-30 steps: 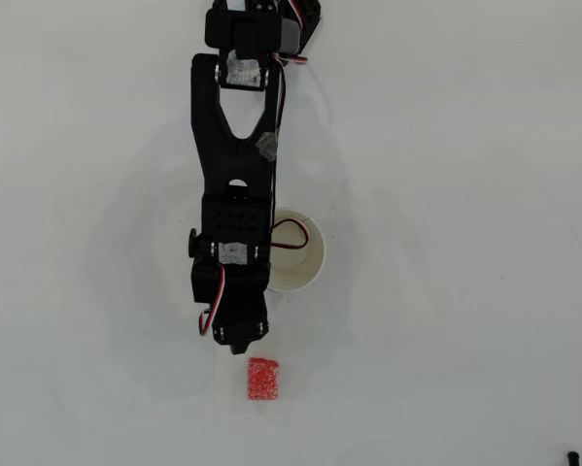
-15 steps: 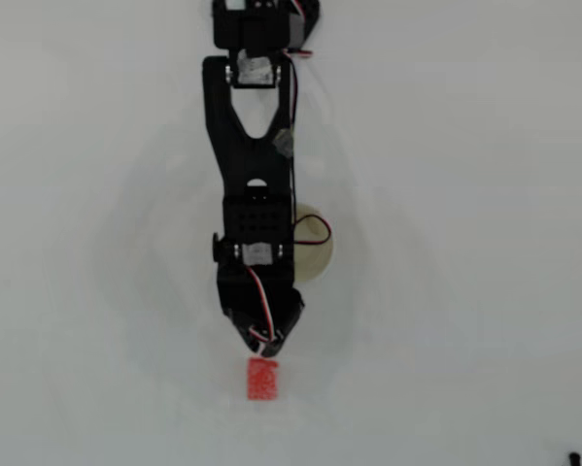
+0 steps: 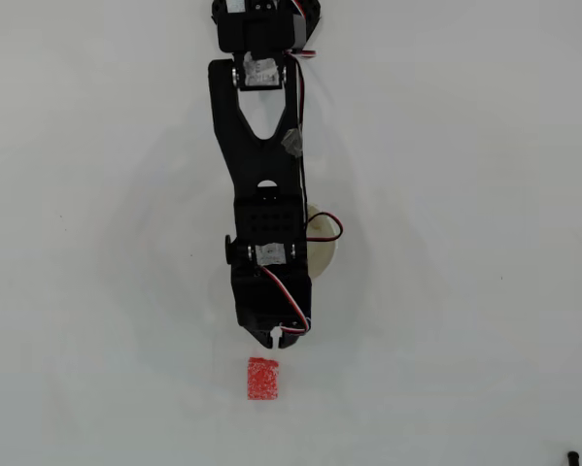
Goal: Grasp a red cube and put it in the cup.
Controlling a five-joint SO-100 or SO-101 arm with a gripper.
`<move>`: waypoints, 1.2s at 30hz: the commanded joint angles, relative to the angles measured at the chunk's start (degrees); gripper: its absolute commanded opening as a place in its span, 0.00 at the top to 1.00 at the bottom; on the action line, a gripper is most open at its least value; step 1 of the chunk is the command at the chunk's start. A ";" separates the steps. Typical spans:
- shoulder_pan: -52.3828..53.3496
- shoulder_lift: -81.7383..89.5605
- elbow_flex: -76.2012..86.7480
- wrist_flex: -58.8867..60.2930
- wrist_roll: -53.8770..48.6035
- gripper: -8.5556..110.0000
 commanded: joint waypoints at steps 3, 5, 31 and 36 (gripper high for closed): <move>0.79 0.79 -5.71 -3.34 -0.79 0.92; 1.14 0.00 -6.33 -3.43 -0.97 0.92; 2.55 -13.01 -19.51 -4.92 -7.73 0.72; 3.25 -13.01 -19.60 -5.19 -7.73 0.65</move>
